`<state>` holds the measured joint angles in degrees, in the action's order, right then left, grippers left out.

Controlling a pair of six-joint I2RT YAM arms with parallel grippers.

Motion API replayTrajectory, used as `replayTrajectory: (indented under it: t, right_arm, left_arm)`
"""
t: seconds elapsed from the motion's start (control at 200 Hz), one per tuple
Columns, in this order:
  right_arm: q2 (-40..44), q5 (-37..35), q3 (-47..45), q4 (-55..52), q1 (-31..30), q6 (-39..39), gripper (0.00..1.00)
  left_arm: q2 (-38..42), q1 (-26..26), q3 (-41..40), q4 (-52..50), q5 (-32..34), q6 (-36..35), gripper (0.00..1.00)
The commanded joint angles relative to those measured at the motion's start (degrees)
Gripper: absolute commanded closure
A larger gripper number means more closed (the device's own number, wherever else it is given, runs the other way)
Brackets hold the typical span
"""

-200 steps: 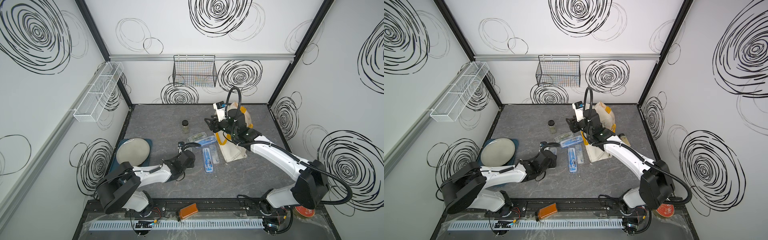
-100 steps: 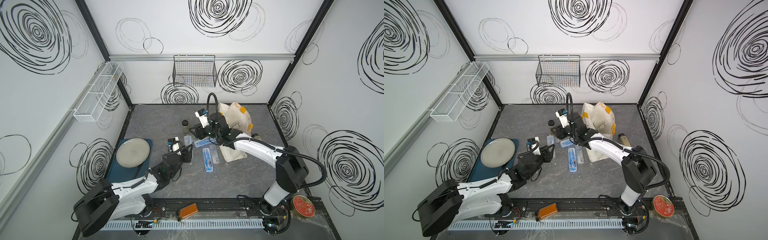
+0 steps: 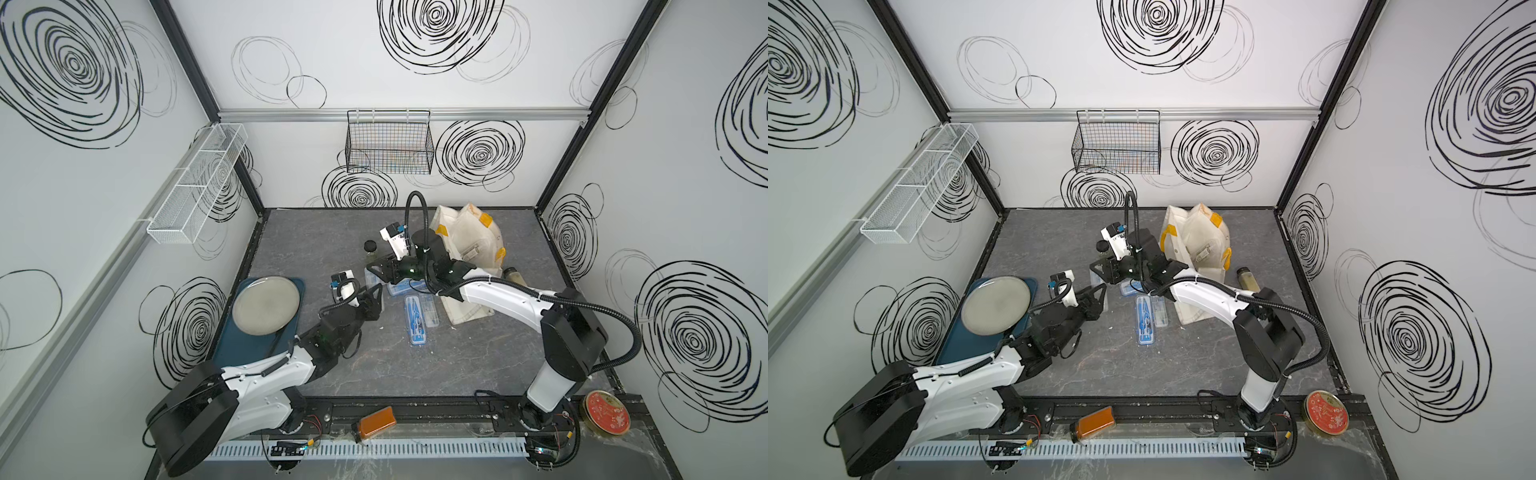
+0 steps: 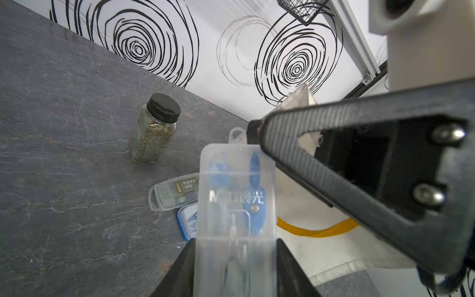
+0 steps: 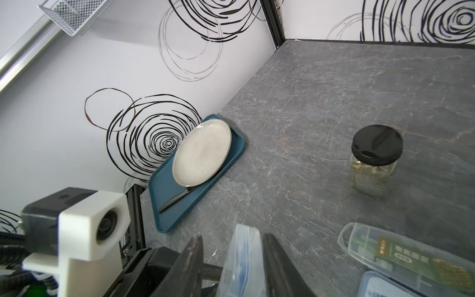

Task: Put the compass set into the canvas bag
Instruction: Pick up the compass set at the center of the board.

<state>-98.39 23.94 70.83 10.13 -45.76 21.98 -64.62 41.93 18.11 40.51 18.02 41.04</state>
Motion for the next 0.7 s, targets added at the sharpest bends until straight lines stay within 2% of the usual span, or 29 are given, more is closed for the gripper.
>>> replayTrajectory:
  t: [0.0, 0.445, 0.645, 0.695]
  right_arm:
    - [-0.87, 2.04, -0.27, 2.52, -0.78, 1.96, 0.62]
    - [-3.43, -0.15, 0.10, 0.19, -1.35, 2.10, 0.62]
    - [-3.59, 0.62, -0.08, 1.49, -1.33, 3.24, 0.87]
    - [-3.50, 0.71, 0.01, 1.66, -1.35, 3.31, 0.91]
  left_arm:
    - [-0.59, -0.57, 1.48, 3.17, -0.45, -1.13, 0.58]
    - [1.16, -0.71, 1.40, 2.74, 0.76, -2.01, 0.58]
    - [0.99, -0.71, 1.49, 2.30, 0.89, -2.19, 0.58]
    - [0.66, -0.71, 1.58, 2.20, 0.79, -2.10, 0.54]
